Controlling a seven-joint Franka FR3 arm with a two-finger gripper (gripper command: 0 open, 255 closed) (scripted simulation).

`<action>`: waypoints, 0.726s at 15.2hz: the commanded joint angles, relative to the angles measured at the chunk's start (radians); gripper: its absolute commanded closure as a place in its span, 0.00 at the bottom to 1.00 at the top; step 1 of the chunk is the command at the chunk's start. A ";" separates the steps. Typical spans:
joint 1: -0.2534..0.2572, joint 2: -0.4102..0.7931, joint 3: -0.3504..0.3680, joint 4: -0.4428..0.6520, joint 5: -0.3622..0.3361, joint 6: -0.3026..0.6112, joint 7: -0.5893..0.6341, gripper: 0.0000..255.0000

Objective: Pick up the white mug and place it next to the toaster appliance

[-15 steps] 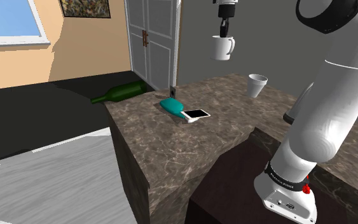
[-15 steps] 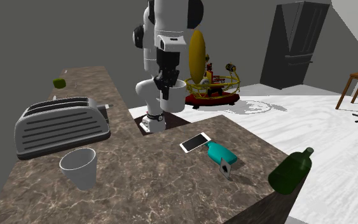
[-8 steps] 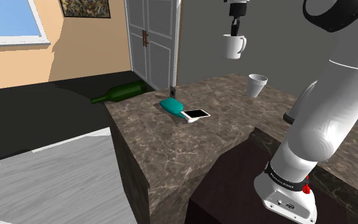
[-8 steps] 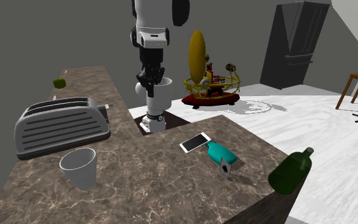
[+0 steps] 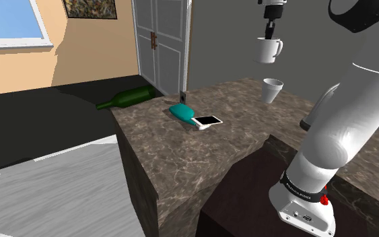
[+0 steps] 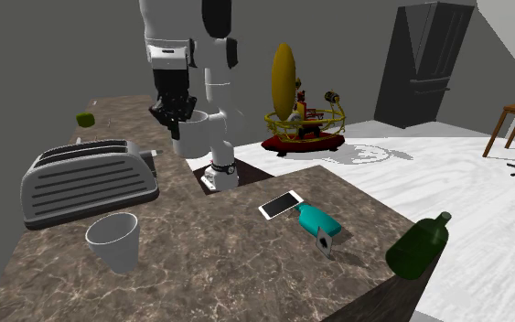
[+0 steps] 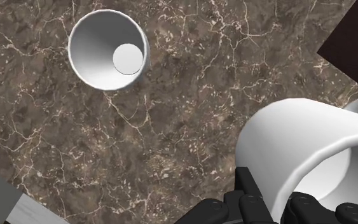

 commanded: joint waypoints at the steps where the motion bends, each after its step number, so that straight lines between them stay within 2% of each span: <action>1: -0.026 0.011 -0.027 0.016 0.002 -0.003 -0.055 1.00; 6: -0.093 0.045 -0.095 0.047 0.016 0.003 -0.189 1.00; 11: -0.179 0.118 -0.163 0.113 0.061 0.003 -0.338 1.00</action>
